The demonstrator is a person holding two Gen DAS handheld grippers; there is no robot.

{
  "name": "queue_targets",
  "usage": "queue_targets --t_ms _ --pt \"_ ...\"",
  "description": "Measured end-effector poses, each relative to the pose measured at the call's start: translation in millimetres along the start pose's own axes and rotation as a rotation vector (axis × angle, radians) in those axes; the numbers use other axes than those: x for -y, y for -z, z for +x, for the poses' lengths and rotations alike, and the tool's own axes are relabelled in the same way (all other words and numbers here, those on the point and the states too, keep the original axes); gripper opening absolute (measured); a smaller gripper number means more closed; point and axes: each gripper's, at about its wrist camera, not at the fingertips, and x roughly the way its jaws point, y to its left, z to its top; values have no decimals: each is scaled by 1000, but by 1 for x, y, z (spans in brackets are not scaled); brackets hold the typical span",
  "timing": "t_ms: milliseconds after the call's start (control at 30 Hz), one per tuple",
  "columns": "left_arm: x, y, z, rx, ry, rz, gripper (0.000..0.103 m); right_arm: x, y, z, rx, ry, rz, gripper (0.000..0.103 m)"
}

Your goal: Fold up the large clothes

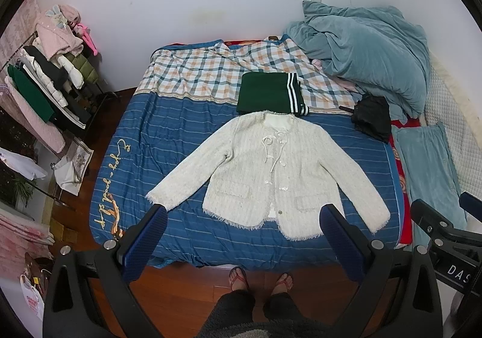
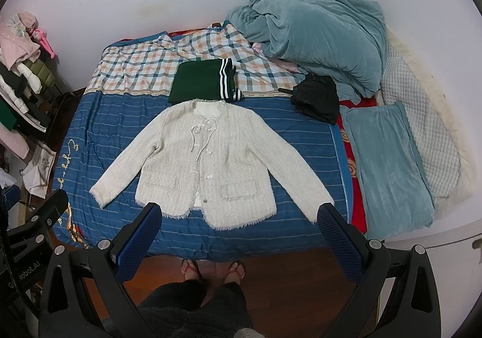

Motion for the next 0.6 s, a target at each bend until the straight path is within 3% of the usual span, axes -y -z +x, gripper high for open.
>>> queue_targets --t_ms 600 --pt "6 3 -1 2 4 -3 103 -1 1 -9 4 1 -3 103"
